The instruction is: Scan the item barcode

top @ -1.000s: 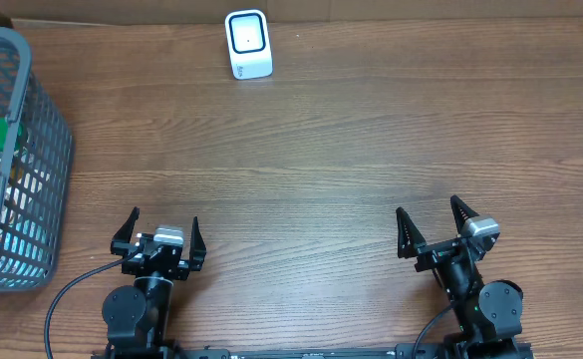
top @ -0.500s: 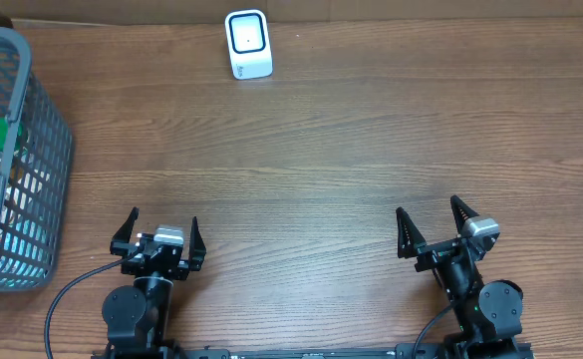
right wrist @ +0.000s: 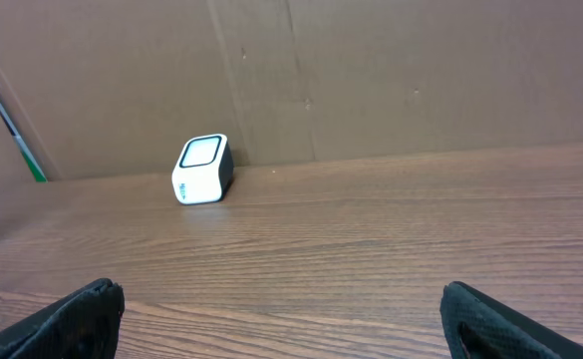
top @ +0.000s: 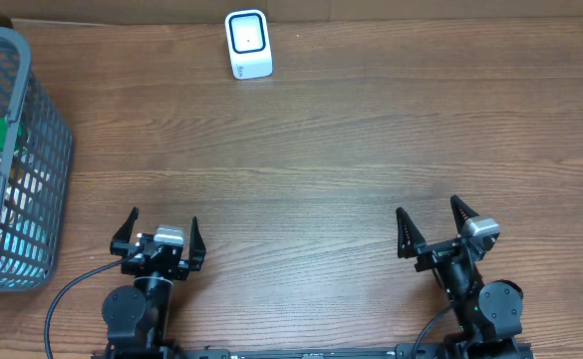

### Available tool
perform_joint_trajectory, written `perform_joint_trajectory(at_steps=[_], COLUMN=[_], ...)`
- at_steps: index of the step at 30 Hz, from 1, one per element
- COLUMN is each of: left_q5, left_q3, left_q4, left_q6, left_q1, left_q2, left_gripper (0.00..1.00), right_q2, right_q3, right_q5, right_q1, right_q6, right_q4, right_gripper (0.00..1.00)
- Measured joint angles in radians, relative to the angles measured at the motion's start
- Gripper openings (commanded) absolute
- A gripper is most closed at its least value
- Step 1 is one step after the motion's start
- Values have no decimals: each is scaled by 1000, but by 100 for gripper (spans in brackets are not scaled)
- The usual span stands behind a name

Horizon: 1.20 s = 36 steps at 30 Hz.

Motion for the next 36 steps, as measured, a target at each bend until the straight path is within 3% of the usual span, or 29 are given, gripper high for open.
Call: perform_joint_trajectory(at_steps=[22, 30, 36], left_q5=[0, 0, 39], left_q3=[8, 139, 291], left_q4=[1, 2, -14], left_q6=[-71, -155, -214], left_q1=[0, 0, 0], left_q2=[0, 32, 201], left_gripper=[100, 100, 100], right_q2=[0, 0, 0], right_q3=[0, 0, 0], right_q5=[0, 0, 0], right_q1=[0, 0, 0], right_q6=[0, 0, 0], right_q4=[0, 0, 0], right_gripper=[100, 100, 100])
